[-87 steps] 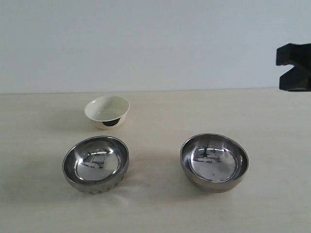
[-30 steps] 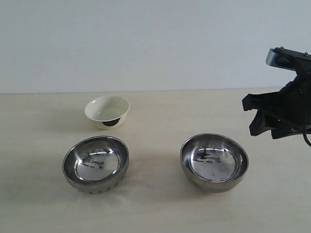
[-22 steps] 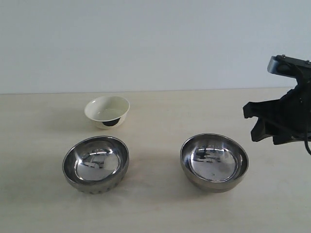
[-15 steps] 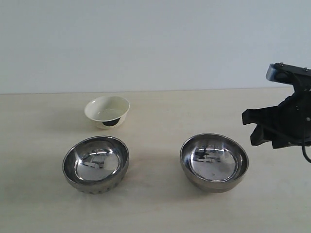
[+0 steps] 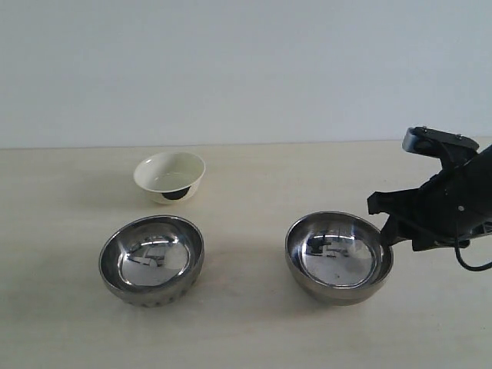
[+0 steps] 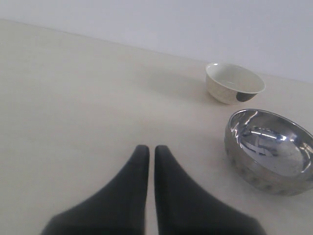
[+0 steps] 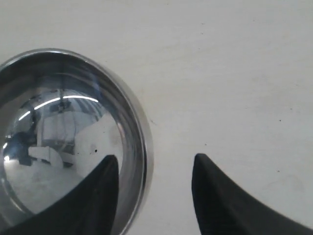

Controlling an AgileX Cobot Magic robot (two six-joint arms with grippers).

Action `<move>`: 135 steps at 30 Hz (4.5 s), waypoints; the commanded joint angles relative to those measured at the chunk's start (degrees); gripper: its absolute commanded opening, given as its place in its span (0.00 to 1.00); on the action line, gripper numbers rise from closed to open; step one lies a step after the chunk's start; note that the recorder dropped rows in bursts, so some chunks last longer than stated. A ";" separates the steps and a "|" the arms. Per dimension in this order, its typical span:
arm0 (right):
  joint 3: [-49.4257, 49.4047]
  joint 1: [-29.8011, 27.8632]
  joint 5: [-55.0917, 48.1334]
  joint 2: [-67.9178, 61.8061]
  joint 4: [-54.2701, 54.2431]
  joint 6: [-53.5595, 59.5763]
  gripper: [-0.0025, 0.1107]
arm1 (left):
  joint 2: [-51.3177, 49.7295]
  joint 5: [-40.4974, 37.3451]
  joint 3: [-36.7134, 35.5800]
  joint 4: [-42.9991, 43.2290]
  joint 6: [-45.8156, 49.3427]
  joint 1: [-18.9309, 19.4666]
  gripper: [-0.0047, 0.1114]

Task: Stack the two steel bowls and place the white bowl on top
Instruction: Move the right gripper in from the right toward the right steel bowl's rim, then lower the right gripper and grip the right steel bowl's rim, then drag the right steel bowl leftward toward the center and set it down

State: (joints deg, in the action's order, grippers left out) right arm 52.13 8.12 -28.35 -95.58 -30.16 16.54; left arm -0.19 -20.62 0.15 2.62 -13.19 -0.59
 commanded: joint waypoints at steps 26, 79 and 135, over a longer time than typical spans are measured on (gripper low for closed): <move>5.13 7.79 -2.29 2.06 27.31 -24.42 0.39 | 0.19 0.00 -0.15 -0.22 0.39 0.11 0.07; 5.13 9.03 -4.70 -0.53 13.22 -16.54 0.02 | 0.19 0.00 -0.15 -0.22 0.39 0.11 0.07; 7.99 12.55 1.11 -11.07 0.24 -6.49 0.02 | 0.19 0.00 -0.15 -0.22 0.39 0.11 0.07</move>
State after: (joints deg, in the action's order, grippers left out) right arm 59.87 20.57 -27.48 -106.78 -30.47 9.57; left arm -0.19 -20.62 0.15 2.62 -13.19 -0.59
